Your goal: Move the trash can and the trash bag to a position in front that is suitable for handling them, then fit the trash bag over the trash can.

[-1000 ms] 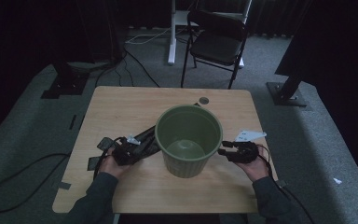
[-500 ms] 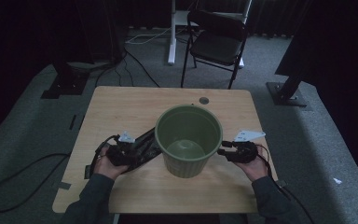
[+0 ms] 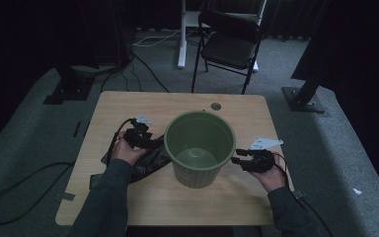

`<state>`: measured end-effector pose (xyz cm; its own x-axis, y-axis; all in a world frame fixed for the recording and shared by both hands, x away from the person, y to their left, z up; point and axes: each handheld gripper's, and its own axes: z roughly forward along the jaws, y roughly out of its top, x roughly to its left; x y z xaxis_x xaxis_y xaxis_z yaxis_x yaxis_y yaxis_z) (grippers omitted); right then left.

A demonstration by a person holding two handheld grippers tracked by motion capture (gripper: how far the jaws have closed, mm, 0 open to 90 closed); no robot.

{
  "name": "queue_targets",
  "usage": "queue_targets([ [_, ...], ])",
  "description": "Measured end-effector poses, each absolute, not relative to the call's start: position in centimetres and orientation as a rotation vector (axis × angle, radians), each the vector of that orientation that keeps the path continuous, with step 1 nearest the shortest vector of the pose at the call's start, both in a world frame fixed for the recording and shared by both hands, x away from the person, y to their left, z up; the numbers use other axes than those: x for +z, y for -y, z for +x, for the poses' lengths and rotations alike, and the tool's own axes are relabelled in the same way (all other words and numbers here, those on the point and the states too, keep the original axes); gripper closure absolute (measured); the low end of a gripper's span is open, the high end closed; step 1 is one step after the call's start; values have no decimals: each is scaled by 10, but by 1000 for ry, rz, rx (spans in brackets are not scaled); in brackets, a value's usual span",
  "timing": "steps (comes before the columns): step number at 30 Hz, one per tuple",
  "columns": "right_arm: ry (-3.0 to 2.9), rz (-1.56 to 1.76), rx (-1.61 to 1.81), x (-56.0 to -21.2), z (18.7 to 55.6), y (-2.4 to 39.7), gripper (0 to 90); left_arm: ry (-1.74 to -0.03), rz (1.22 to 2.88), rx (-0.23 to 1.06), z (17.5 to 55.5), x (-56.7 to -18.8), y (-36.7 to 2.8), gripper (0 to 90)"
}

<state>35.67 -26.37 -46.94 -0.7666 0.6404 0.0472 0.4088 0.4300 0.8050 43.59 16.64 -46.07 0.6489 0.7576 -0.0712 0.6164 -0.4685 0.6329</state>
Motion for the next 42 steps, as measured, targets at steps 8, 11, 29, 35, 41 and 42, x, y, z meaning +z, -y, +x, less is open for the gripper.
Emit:
queue_targets([
  [8, -2430, 901, 1245, -470, 358, 261, 552, -1129, 2206, 263, 451, -474, -168, 475],
  [11, -2431, 897, 1246, -470, 358, 260, 552, -1139, 2209, 264, 453, -477, -169, 469],
  [29, -2445, 886, 1241, -471, 360, 258, 548, -1203, 2211, 241, 470, -497, -166, 421],
  [35, -2446, 885, 1241, -471, 359, 259, 547, -1217, 2226, 211, 476, -507, -156, 421],
  [41, -2444, 887, 1241, -470, 359, 260, 546, -1213, 2267, 167, 477, -519, -147, 462],
  [42, -2443, 888, 1243, -470, 359, 260, 546, -1214, 2267, 164, 476, -519, -146, 497],
])
